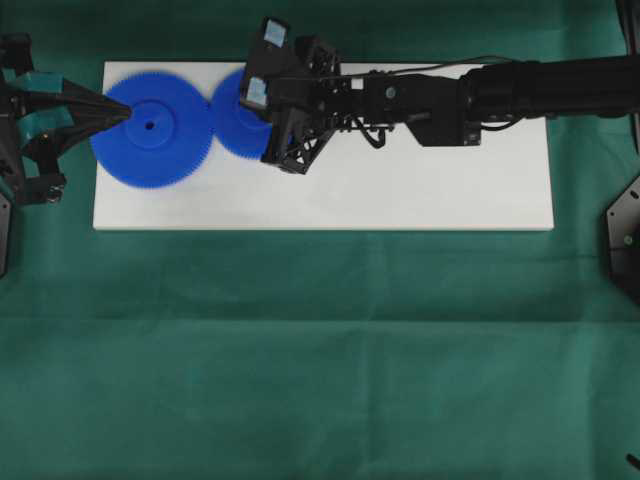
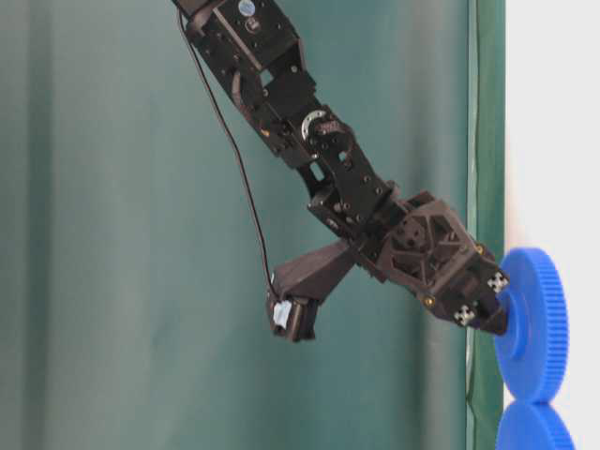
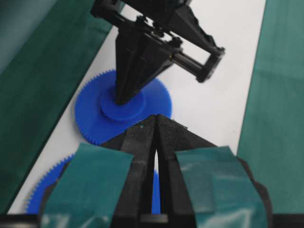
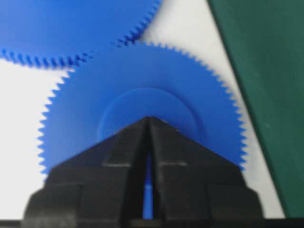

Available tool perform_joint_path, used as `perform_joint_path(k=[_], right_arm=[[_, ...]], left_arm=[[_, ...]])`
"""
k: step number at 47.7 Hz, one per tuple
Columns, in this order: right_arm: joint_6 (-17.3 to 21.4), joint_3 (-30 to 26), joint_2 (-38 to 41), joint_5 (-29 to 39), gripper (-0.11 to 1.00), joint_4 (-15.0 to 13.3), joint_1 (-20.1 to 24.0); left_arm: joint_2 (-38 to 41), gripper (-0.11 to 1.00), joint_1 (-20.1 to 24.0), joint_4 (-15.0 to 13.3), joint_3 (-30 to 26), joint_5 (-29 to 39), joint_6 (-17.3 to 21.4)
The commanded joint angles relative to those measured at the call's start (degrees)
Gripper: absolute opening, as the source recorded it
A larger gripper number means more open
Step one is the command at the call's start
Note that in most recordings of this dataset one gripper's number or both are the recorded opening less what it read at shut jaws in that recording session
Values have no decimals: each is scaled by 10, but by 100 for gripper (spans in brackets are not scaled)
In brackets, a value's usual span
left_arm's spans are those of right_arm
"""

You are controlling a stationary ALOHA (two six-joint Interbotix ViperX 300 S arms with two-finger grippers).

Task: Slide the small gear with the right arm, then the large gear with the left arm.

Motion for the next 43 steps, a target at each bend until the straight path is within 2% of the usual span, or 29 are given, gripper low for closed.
perform_joint_path(k=[1,43], right_arm=[[-1,-4,-2,4,50,-3,17],[-1,-4,-2,4,50,-14,11]], left_arm=[[3,0,-2,-1,-8,-3,-1],[3,0,-2,-1,-6,-3,-11]])
